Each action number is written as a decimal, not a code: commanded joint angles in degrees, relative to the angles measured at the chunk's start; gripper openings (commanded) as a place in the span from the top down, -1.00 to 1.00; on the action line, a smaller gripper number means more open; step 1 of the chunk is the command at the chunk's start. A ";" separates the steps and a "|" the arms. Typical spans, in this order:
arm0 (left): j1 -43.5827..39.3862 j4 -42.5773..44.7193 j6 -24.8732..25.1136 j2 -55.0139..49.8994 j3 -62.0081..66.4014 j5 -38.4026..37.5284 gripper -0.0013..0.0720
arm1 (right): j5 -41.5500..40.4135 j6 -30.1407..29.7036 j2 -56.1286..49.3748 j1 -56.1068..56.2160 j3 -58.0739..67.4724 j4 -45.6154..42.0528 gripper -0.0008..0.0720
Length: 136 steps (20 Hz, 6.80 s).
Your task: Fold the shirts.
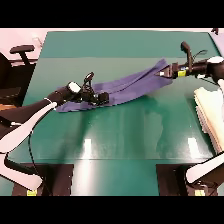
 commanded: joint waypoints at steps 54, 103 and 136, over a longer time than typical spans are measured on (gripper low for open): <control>27.93 9.92 8.63 12.61 13.94 -25.53 0.90 | -34.75 13.20 -2.10 38.49 17.77 -0.48 0.93; 31.36 13.46 10.99 17.11 13.97 -32.72 0.90 | -25.88 13.84 -14.95 29.11 0.07 0.90 -0.73; 31.34 7.43 2.86 17.11 13.97 -41.51 0.90 | 11.85 56.11 16.22 -28.33 20.48 -51.17 0.93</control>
